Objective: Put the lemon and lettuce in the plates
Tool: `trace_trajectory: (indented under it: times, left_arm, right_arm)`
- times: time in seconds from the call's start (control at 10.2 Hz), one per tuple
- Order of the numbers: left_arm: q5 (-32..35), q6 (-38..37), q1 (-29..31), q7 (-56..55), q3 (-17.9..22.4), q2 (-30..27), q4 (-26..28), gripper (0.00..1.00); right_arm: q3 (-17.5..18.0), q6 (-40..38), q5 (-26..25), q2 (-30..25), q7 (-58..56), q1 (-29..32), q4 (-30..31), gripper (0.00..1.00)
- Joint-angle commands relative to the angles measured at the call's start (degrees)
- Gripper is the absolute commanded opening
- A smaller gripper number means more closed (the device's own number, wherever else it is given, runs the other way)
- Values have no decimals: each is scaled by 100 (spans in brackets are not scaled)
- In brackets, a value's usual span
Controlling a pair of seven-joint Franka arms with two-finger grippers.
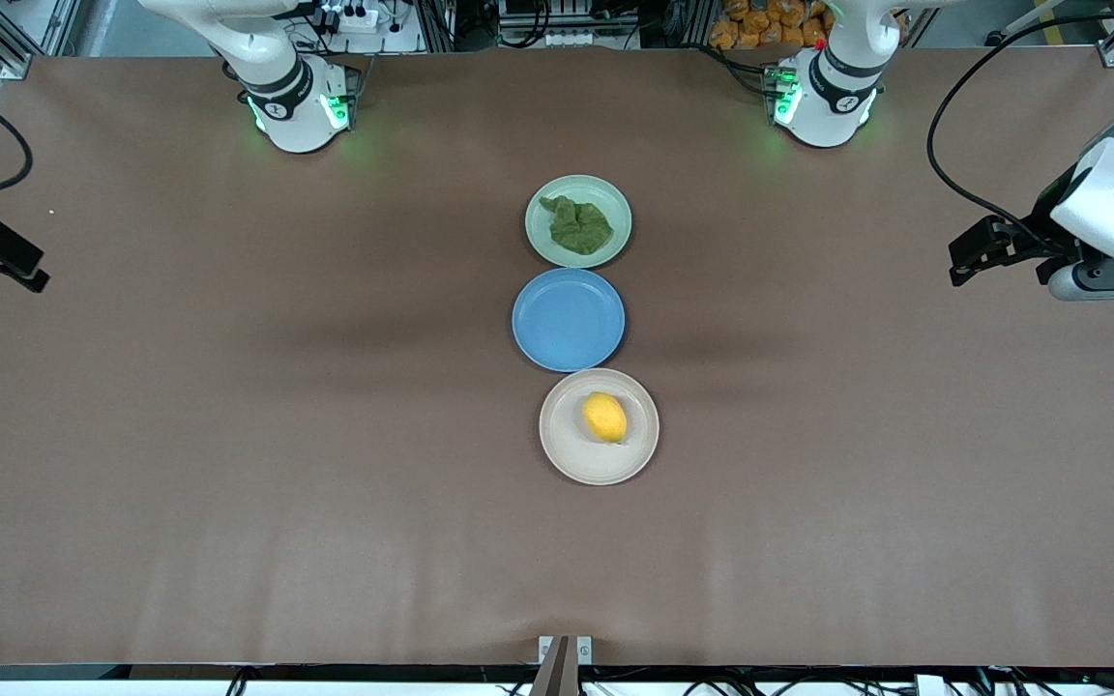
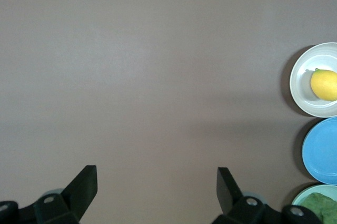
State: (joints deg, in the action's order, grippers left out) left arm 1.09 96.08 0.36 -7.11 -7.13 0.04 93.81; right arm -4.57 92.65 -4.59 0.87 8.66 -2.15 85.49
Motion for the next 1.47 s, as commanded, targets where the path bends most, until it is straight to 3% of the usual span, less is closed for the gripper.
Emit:
trace_trajectory:
  times: [0.0, 1.37]
  left_arm:
    - [93, 16, 61, -124, -52, -100, 103, 100]
    - [111, -151, 35, -133, -70, -153, 42, 100]
  right_arm:
    - [-175, -89, -50, 62, -58, -128, -260, 100]
    - [-158, -195, 2, 53, -58, -198, -234, 100]
